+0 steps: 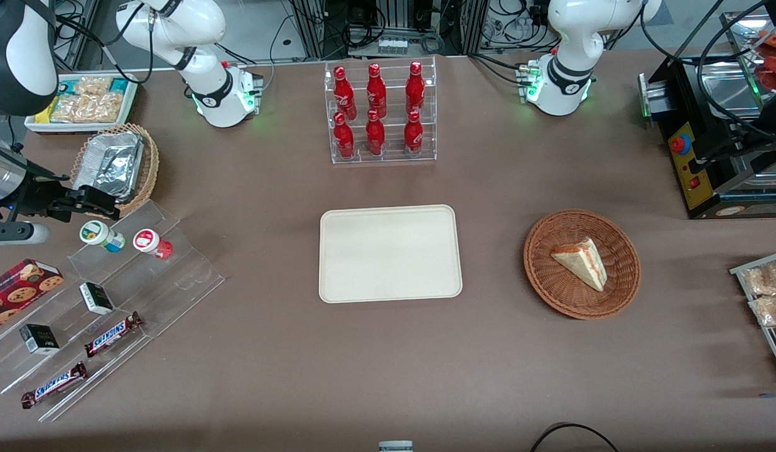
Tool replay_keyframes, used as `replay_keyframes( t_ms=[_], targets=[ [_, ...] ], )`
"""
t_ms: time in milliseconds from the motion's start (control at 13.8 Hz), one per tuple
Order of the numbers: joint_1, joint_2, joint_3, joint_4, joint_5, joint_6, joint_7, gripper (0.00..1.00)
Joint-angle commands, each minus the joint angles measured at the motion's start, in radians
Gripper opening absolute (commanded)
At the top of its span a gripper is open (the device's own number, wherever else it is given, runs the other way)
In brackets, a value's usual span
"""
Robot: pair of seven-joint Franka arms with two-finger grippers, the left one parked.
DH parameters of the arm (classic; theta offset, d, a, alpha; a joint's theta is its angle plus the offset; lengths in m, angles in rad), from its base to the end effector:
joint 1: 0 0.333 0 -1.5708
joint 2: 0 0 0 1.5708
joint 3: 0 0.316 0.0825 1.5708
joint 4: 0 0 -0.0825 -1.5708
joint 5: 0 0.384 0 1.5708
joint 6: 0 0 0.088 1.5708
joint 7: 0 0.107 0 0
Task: Place green gum on tray
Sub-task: 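Lower the right gripper over the green sunflower-label gum jar on the stand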
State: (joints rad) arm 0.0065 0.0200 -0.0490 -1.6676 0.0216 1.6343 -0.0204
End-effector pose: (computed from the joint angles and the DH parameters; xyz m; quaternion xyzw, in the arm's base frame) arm 0.5616 -0.0215 0.5730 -0.9995 0.0120 0.0263 0.0111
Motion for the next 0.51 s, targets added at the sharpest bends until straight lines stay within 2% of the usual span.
replay_keyframes(
  t_ms=[0, 145, 290, 435],
  targets=[
    [-0.01, 0.015, 0.011, 0.039, -0.023, -0.037, 0.01, 1.0],
    [-0.006, 0.017, 0.008, 0.023, -0.023, -0.037, 0.001, 1.0],
    [0.0, 0.017, 0.006, -0.013, -0.061, -0.037, 0.002, 1.0],
    [-0.01, 0.003, 0.0, -0.079, -0.061, 0.017, -0.019, 1.0]
  ],
)
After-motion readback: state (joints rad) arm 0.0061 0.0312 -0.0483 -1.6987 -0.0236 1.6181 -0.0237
